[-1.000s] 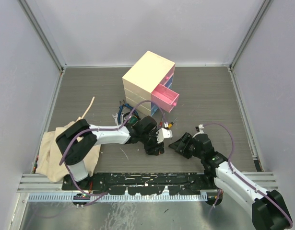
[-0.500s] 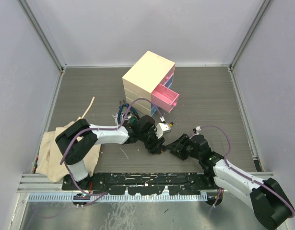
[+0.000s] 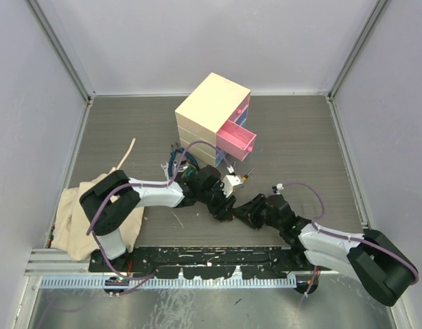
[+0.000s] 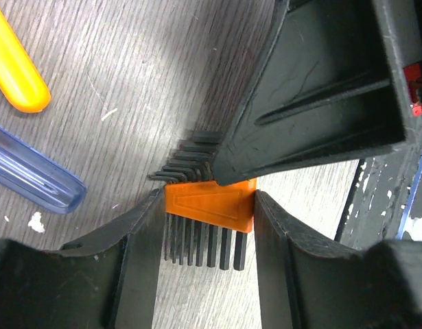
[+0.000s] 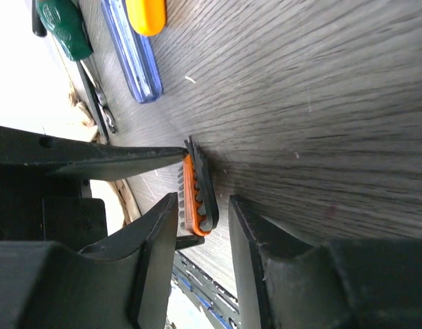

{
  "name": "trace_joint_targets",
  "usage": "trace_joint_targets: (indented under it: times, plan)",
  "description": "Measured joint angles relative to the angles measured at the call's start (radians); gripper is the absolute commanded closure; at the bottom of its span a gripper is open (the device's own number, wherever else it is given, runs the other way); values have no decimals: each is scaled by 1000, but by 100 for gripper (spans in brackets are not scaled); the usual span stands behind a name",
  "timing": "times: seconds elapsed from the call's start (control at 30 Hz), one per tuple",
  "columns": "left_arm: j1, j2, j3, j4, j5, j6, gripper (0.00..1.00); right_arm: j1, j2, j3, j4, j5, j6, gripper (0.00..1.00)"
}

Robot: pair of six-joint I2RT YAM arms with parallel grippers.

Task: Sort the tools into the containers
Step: Pick up the engineering item from the center of the board.

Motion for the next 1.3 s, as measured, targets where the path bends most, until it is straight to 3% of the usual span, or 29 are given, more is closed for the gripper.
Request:
trace_joint_targets:
  times: [0.17, 0.4, 0.7, 0.9, 1.13, 1.3]
  plan:
    - [0, 0, -10, 22, 7, -15, 54, 2, 28, 0, 15, 24, 16, 74]
    - [4, -3, -12, 56, 21, -33, 47, 2, 59, -8, 77, 34, 31, 99]
    - [4, -48, -12, 45, 23, -35, 33, 3, -96, -1, -65, 72, -23, 99]
    - [4, -229, -13, -27, -10, -32, 32, 3, -257, 28, -269, 132, -85, 99]
    - [4, -463, -23, -142, -155, -36, 29, 3, -399, 64, -469, 190, -137, 100]
    - [4, -662, -32, -240, -354, -47, 9, 3, -445, 133, -620, 257, -189, 100]
